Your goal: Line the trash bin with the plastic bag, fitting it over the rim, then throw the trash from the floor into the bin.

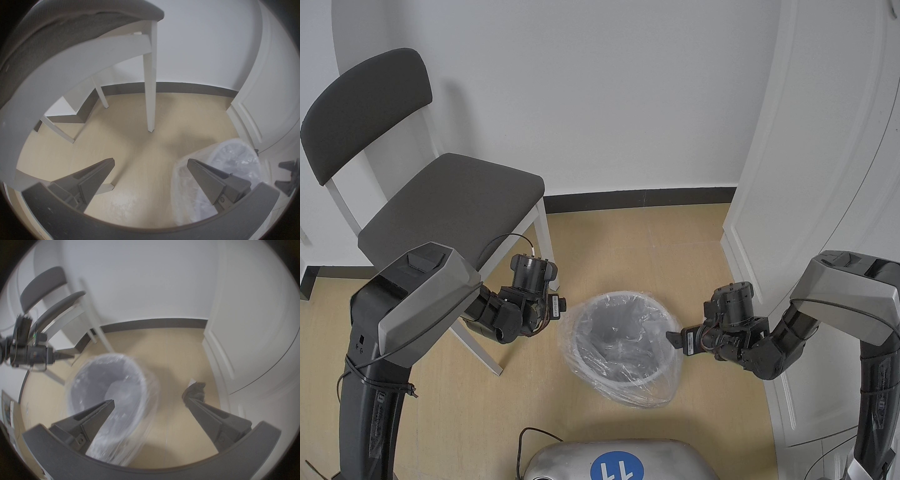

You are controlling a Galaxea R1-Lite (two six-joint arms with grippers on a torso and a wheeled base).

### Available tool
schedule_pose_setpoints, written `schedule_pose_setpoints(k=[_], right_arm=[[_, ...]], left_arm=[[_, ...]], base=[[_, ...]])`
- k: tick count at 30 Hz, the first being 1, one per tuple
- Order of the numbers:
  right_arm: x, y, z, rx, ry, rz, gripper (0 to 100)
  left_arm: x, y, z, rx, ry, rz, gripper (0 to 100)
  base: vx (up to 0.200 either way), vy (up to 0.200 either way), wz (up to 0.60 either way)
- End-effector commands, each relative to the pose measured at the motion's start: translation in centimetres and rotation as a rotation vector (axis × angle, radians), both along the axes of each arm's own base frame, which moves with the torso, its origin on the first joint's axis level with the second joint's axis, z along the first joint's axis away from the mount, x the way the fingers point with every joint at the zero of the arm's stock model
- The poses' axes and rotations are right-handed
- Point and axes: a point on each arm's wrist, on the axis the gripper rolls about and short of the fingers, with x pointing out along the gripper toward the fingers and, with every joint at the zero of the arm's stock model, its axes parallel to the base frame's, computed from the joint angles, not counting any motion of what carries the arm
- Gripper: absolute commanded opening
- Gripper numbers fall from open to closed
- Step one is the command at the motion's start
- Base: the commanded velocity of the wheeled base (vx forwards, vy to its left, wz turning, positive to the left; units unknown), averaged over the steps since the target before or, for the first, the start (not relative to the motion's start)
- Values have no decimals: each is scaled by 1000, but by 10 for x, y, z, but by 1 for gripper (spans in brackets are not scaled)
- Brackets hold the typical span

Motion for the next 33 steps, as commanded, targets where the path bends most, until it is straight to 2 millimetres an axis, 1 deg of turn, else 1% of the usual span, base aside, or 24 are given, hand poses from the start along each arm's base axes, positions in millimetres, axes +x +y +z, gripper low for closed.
schedule_pose_setpoints(k=[1, 4, 7, 9, 12, 15, 19, 22, 25, 26, 29, 30, 31, 33], right_arm=[[-14, 11, -14, -31, 49, 47, 100], [-14, 9, -21, -57, 62, 54, 100], [-15, -5, -24, -110, 72, 57, 100], [-15, -14, -25, -151, 77, 63, 100], [-19, -22, -29, -202, 94, 82, 100], [-22, -21, -36, -232, 112, 106, 100], [-15, -16, -59, -242, 144, 109, 100], [-11, -13, -73, -247, 159, 108, 100], [-8, -11, -73, -231, 160, 110, 100], [-3, -6, -72, -204, 140, 98, 100], [1, -2, -72, -190, 131, 86, 100], [7, 1, -71, -167, 118, 68, 100], [7, 1, -71, -164, 116, 66, 100], [13, 4, -71, -131, 103, 45, 100]], left_arm=[[-9, -8, 21, -13, -31, -23, 100], [-12, -10, 23, -12, -31, -28, 100], [-14, -10, 26, -12, -42, -26, 100], [-16, -13, 26, -16, -53, -36, 100], [-21, -17, 25, -13, -50, -46, 100], [-25, -23, 23, -9, -43, -60, 100], [-30, -29, 20, -4, -35, -75, 100], [-32, -30, 20, -5, -35, -78, 100], [-31, -30, 20, -12, -48, -80, 100], [-32, -31, 19, -12, -50, -83, 100], [-32, -32, 19, -12, -52, -85, 100], [-34, -32, 21, -13, -52, -86, 100], [-34, -32, 21, -14, -53, -86, 100], [-35, -32, 29, -21, -66, -87, 100]], base=[[0, 0, 0], [0, 0, 0], [0, 0, 0], [0, 0, 0], [0, 0, 0], [0, 0, 0], [0, 0, 0], [0, 0, 0], [0, 0, 0], [0, 0, 0], [0, 0, 0], [0, 0, 0], [0, 0, 0], [0, 0, 0]])
